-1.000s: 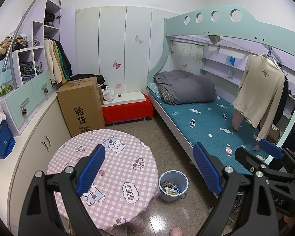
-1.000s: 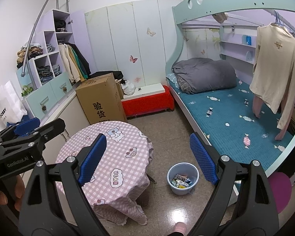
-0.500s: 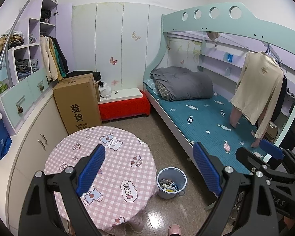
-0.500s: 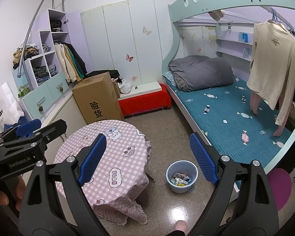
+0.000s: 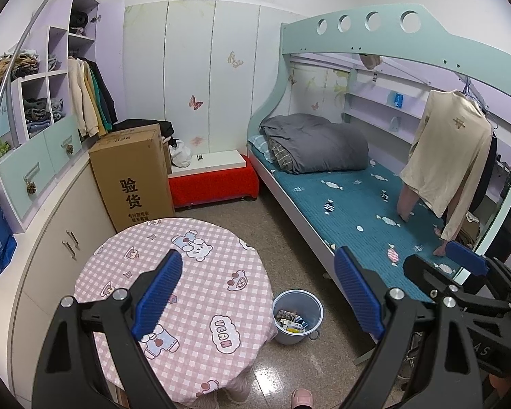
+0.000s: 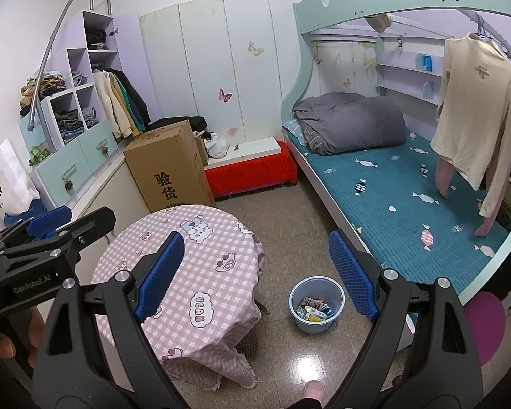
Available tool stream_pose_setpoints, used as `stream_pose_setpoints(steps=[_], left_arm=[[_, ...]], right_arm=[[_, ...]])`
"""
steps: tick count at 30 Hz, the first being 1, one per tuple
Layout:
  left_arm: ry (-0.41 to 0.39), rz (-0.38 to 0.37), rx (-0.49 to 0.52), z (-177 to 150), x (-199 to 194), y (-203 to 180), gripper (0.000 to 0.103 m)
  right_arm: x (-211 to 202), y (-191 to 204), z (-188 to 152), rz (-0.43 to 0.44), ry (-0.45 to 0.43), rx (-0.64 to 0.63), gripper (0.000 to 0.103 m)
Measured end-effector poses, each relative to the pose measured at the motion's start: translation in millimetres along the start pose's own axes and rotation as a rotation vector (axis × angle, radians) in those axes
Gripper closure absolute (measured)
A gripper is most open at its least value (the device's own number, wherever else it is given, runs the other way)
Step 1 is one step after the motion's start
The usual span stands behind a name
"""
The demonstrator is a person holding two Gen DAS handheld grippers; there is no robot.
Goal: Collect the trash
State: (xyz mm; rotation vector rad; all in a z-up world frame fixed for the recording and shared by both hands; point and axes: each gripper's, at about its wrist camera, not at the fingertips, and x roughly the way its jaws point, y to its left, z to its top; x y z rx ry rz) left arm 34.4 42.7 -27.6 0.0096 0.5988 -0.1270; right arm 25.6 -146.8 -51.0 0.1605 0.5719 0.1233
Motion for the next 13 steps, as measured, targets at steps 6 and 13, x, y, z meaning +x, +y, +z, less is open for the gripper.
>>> stream_pose_setpoints(steps=[6, 13], left_arm=[[0.015, 0.004, -0.005, -1.5, 8.9, 6.7, 0.014], [0.073, 0.049, -0.053, -7.8, 35.2, 30.1, 0.014]], right_arm=[[12.9, 5.1, 1.3, 0.003, 0.02, -0.001, 0.018], [45.4, 16.0, -0.5, 0.023, 0.079, -0.031, 0.017]])
